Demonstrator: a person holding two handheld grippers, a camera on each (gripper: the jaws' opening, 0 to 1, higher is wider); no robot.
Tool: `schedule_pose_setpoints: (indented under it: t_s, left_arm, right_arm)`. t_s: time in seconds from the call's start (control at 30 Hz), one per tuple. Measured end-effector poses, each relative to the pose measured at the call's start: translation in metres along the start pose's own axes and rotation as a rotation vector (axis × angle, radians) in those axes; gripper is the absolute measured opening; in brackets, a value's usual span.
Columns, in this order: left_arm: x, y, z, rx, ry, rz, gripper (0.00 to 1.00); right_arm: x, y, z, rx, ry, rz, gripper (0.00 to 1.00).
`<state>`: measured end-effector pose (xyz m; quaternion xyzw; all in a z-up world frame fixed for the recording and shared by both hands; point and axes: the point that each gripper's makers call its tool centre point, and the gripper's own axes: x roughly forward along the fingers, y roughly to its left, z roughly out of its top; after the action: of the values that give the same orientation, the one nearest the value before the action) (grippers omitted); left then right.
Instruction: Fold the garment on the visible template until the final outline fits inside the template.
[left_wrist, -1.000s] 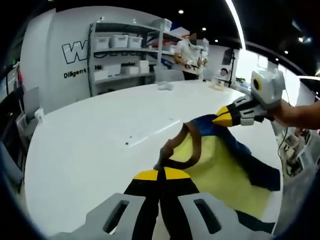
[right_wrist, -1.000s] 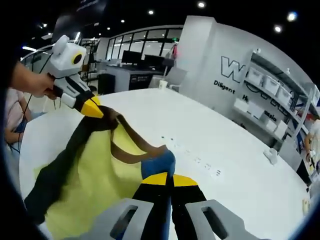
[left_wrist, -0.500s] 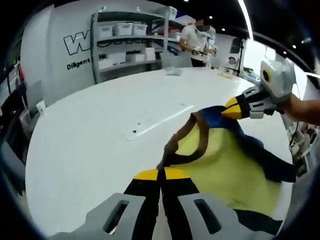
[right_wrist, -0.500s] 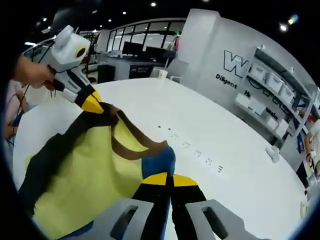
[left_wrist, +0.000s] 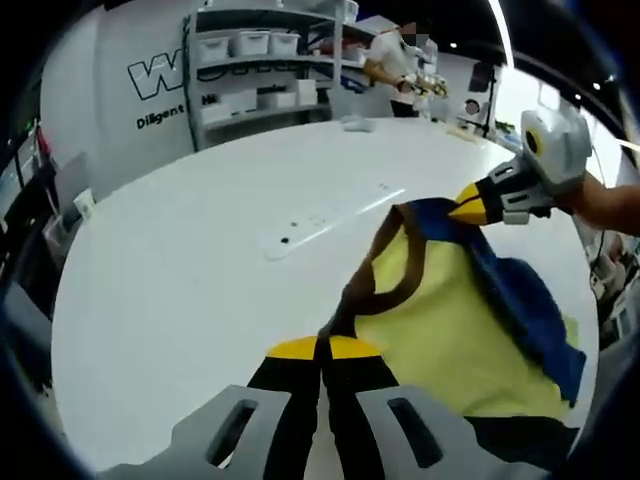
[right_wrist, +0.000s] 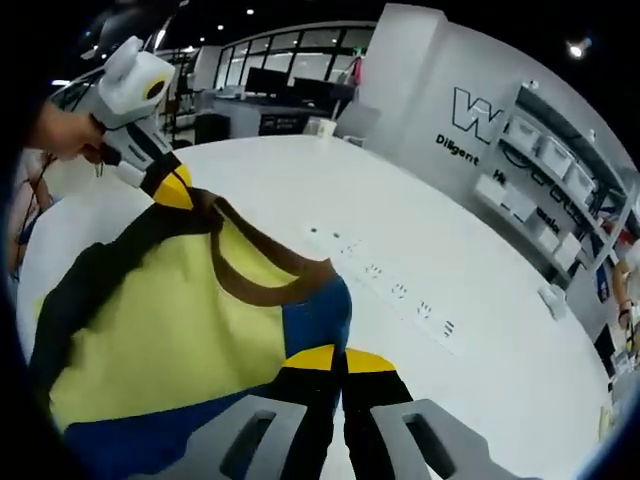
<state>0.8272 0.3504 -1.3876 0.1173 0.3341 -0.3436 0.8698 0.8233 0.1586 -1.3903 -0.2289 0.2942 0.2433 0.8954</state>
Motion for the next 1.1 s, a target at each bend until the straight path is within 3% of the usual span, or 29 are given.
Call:
schedule_pose_setpoints:
  t_s: [0.17, 0.23, 0.67, 0.87, 1.1]
  left_arm:
    - [0.01, -0.002, -0.008, 0.003, 0.03, 0.008, 0.0]
    - [0.012, 0.0, -0.011, 0.066, 0.048, 0.028, 0.0]
    - [0.023, 0.002, -0.013, 0.067, 0.065, 0.046, 0.01]
    - [0.02, 0.009, -0.005, 0.093, 0.042, 0.097, 0.26]
    - [0.016, 0.013, -0.007, 0.101, 0.048, 0.099, 0.24]
  right_arm:
    - [0.01, 0.001, -0.003, 0.0, 0.014, -0.002, 0.0]
    - [0.011, 0.001, -0.005, 0.004, 0.02, -0.013, 0.0]
    - [0.018, -0.003, -0.018, 0.1, 0.06, -0.034, 0.0]
    - [0.017, -0.006, -0.025, 0.123, 0.06, -0.039, 0.05]
    - [0.011, -0.007, -0.024, 0.128, 0.02, -0.031, 0.13]
